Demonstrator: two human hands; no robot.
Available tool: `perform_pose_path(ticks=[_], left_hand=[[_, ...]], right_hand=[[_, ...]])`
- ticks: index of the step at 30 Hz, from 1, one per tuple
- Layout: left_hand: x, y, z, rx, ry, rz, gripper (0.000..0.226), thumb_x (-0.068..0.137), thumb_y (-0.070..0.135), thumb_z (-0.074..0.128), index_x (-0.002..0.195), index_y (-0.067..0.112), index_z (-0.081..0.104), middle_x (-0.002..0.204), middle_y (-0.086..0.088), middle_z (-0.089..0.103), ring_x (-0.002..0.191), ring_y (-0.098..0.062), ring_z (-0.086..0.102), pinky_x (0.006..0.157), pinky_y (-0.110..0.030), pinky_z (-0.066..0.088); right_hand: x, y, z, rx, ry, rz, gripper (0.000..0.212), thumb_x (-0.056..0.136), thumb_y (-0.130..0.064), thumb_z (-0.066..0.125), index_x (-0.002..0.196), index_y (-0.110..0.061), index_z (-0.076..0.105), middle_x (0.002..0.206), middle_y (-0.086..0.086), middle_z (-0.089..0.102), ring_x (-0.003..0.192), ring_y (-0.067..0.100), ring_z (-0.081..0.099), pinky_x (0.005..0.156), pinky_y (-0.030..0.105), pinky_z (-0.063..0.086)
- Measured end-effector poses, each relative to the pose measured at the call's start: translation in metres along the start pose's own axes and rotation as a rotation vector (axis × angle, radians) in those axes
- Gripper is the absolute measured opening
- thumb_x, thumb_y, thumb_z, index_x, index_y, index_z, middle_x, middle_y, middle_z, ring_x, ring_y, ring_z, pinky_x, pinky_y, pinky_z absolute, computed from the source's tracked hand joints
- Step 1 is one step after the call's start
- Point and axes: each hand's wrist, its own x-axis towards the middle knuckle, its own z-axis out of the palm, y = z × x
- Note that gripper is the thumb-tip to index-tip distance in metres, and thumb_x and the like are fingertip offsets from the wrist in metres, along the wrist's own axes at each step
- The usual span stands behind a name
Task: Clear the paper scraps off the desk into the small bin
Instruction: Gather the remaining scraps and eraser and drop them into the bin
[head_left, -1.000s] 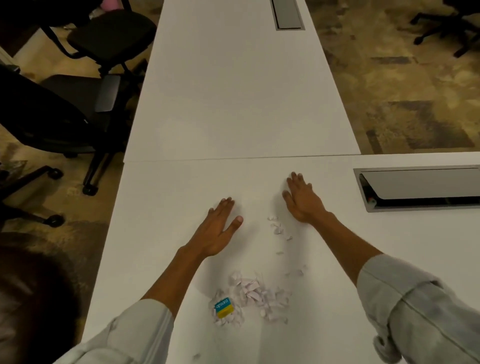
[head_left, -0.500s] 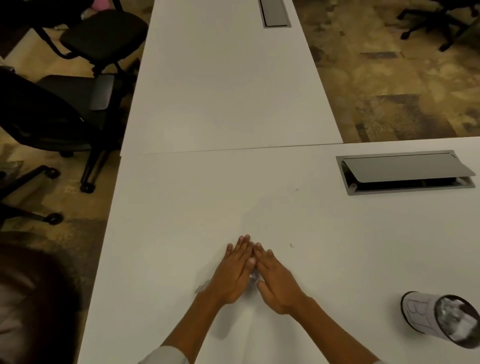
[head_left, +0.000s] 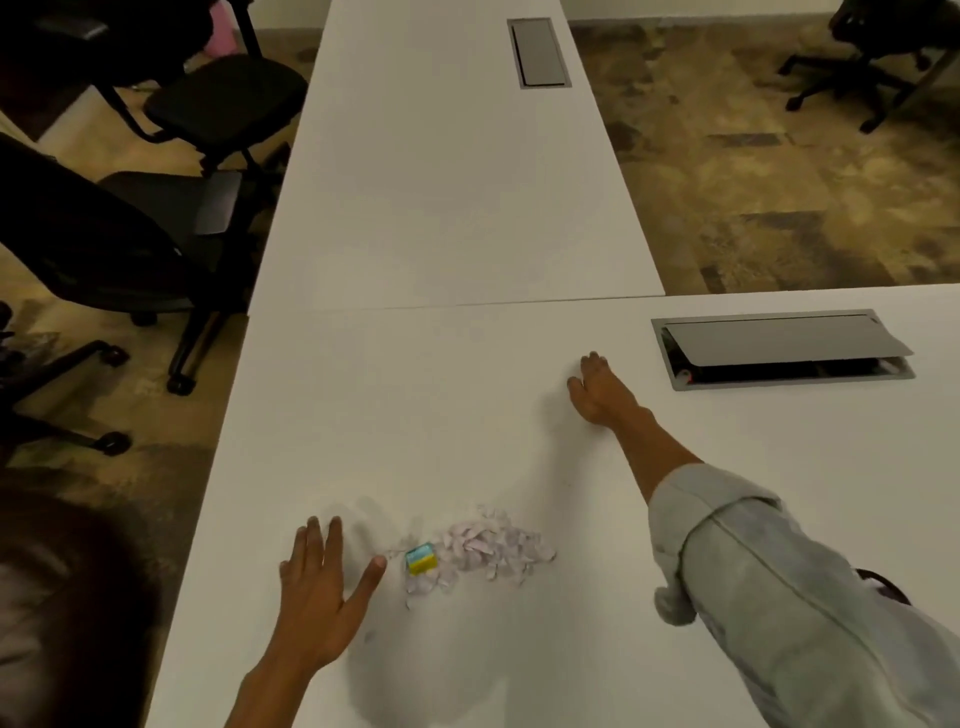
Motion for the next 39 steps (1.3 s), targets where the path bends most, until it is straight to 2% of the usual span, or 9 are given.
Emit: perform_pose_path(ticks=[7, 14, 19, 22, 25, 29, 32, 36, 39], left_hand=[[-0.019, -0.007, 0.039, -0.007, -0.071, -0.007, 0.116, 0.065, 0.085, 0.024, 0.147, 0.007, -0.001, 0.157, -0.012, -0.011, 0.143, -0.022, -0.015, 0.115, -0.053, 0.005], [-0.036, 0.035, 0.065, -0.048, -0.121, 0.063, 0.111, 0.066, 0.089, 0.011, 0.141, 0.014, -0.022, 0.153, -0.003, -0.025, 0.140, -0.017, -0.024, 0.113, -0.045, -0.012], [-0.049, 0.055, 0.053, -0.332, -0.134, 0.215, 0.107, 0.080, 0.054, 0.062, 0.145, 0.026, -0.018, 0.155, 0.011, -0.021, 0.142, -0.004, -0.014, 0.118, -0.034, 0.005], [-0.034, 0.033, 0.022, -0.189, -0.080, 0.290, 0.118, 0.070, 0.045, 0.072, 0.146, 0.019, -0.015, 0.154, 0.004, -0.023, 0.141, -0.008, -0.021, 0.115, -0.031, 0.000], [-0.007, 0.020, -0.004, 0.070, -0.156, 0.365, 0.119, 0.067, 0.033, 0.073, 0.146, 0.019, -0.015, 0.151, -0.004, -0.030, 0.140, -0.021, -0.027, 0.117, -0.047, 0.005], [0.017, 0.036, -0.007, 0.334, -0.346, 0.476, 0.115, 0.072, 0.011, 0.069, 0.144, 0.030, -0.019, 0.150, -0.001, -0.035, 0.140, -0.027, -0.023, 0.115, -0.045, 0.017], [0.015, 0.042, 0.007, 0.384, -0.408, 0.508, 0.107, 0.078, 0.005, 0.065, 0.146, 0.026, -0.014, 0.153, 0.000, -0.028, 0.142, -0.022, -0.013, 0.112, -0.040, 0.026], [-0.011, 0.038, 0.033, 0.315, -0.229, 0.506, 0.072, 0.091, 0.005, 0.051, 0.148, 0.018, 0.009, 0.156, 0.002, -0.008, 0.144, -0.025, 0.009, 0.112, -0.033, 0.028], [-0.036, 0.041, 0.046, 0.256, -0.149, 0.499, 0.046, 0.100, 0.036, 0.033, 0.144, 0.024, 0.027, 0.147, 0.002, 0.030, 0.125, -0.016, 0.044, 0.098, -0.028, 0.040]], right_hand=[[-0.100, -0.018, 0.073, 0.089, 0.038, -0.215, 0.071, 0.091, -0.040, 0.023, 0.146, 0.003, 0.026, 0.158, 0.020, 0.014, 0.147, 0.029, 0.007, 0.118, 0.043, 0.005], [-0.203, -0.041, 0.167, 0.266, 0.130, -0.361, 0.067, 0.089, -0.033, 0.024, 0.148, -0.002, 0.021, 0.157, 0.007, 0.013, 0.148, 0.022, 0.007, 0.120, 0.039, -0.002], [-0.226, -0.059, 0.165, 0.516, 0.049, -0.396, 0.067, 0.092, -0.026, 0.035, 0.152, -0.010, 0.009, 0.160, 0.001, 0.008, 0.147, 0.010, 0.007, 0.121, 0.031, 0.001], [-0.216, -0.044, 0.139, 0.625, 0.162, -0.294, 0.074, 0.088, -0.034, 0.050, 0.152, -0.014, 0.018, 0.159, 0.001, 0.016, 0.146, 0.010, 0.016, 0.119, 0.028, 0.015], [-0.196, -0.041, 0.119, 0.406, 0.015, -0.312, 0.092, 0.079, -0.052, 0.056, 0.153, -0.018, 0.014, 0.161, 0.003, 0.004, 0.146, 0.016, 0.011, 0.117, 0.032, 0.016], [-0.179, -0.064, 0.128, -0.022, -0.179, -0.476, 0.101, 0.079, -0.055, 0.062, 0.153, -0.019, 0.004, 0.161, 0.013, -0.006, 0.147, 0.029, -0.003, 0.119, 0.045, 0.014], [-0.187, -0.081, 0.145, -0.121, -0.138, -0.521, 0.084, 0.088, -0.045, 0.059, 0.153, -0.018, 0.014, 0.161, 0.012, 0.001, 0.148, 0.029, 0.000, 0.119, 0.042, 0.017], [-0.212, -0.087, 0.165, -0.125, -0.040, -0.541, 0.059, 0.095, -0.022, 0.054, 0.148, -0.021, 0.028, 0.159, 0.010, 0.016, 0.147, 0.028, 0.012, 0.114, 0.045, 0.030], [-0.227, -0.083, 0.171, -0.094, -0.001, -0.530, 0.048, 0.094, -0.011, 0.053, 0.141, -0.018, 0.042, 0.155, 0.013, 0.028, 0.143, 0.032, 0.024, 0.105, 0.048, 0.040]])
